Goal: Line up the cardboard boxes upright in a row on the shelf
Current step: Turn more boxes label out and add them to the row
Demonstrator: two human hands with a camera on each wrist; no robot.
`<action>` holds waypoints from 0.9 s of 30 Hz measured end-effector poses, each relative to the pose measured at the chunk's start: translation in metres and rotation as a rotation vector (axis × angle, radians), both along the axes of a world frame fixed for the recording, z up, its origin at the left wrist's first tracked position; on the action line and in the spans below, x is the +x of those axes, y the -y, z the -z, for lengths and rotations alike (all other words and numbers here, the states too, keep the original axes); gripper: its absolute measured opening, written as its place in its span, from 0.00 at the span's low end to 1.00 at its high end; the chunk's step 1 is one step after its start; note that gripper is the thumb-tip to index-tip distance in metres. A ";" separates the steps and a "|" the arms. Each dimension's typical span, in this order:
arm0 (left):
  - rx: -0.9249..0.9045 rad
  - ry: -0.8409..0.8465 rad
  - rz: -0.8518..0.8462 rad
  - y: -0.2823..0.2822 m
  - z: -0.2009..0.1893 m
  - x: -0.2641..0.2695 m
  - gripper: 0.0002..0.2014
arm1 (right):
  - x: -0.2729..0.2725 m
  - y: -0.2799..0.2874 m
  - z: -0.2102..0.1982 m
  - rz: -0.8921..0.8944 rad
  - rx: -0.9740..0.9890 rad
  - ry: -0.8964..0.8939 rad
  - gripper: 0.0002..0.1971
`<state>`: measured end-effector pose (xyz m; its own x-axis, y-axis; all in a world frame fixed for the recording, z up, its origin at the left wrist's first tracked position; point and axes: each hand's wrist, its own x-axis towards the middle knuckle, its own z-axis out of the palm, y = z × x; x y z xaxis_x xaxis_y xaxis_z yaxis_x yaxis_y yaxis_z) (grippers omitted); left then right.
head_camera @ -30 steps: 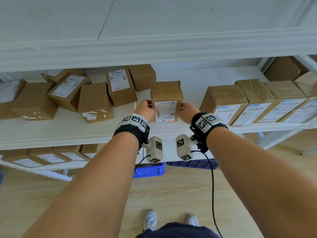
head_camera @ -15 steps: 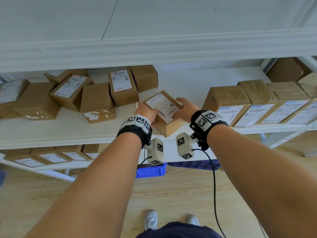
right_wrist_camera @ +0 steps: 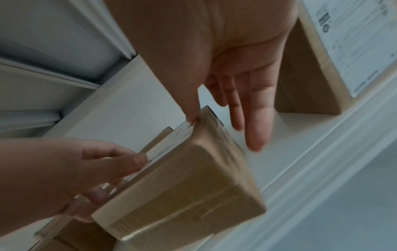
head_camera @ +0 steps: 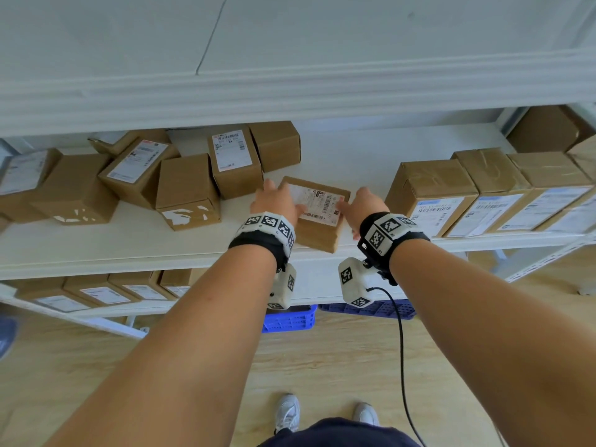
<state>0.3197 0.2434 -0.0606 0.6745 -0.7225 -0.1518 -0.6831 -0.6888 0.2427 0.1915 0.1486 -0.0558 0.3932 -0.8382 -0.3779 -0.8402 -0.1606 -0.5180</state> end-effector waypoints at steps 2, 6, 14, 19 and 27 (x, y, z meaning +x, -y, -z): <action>0.017 -0.014 -0.006 0.002 -0.001 0.001 0.32 | 0.001 -0.004 0.002 -0.002 0.107 -0.002 0.18; 0.088 -0.071 -0.039 0.006 -0.004 0.003 0.38 | 0.002 -0.005 0.003 -0.027 0.164 0.036 0.17; 0.185 -0.088 -0.022 0.003 -0.002 -0.004 0.33 | -0.006 0.001 0.003 0.092 0.102 0.221 0.33; 0.136 -0.225 -0.066 0.006 0.000 -0.016 0.26 | -0.005 -0.004 0.003 0.125 0.268 0.184 0.11; -0.151 -0.381 -0.094 0.014 -0.007 -0.026 0.12 | -0.014 0.003 -0.007 0.125 0.155 0.349 0.21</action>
<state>0.2937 0.2295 -0.0538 0.6544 -0.6939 -0.3005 -0.4608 -0.6810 0.5691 0.1772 0.1461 -0.0489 0.4189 -0.8315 -0.3650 -0.6174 0.0339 -0.7859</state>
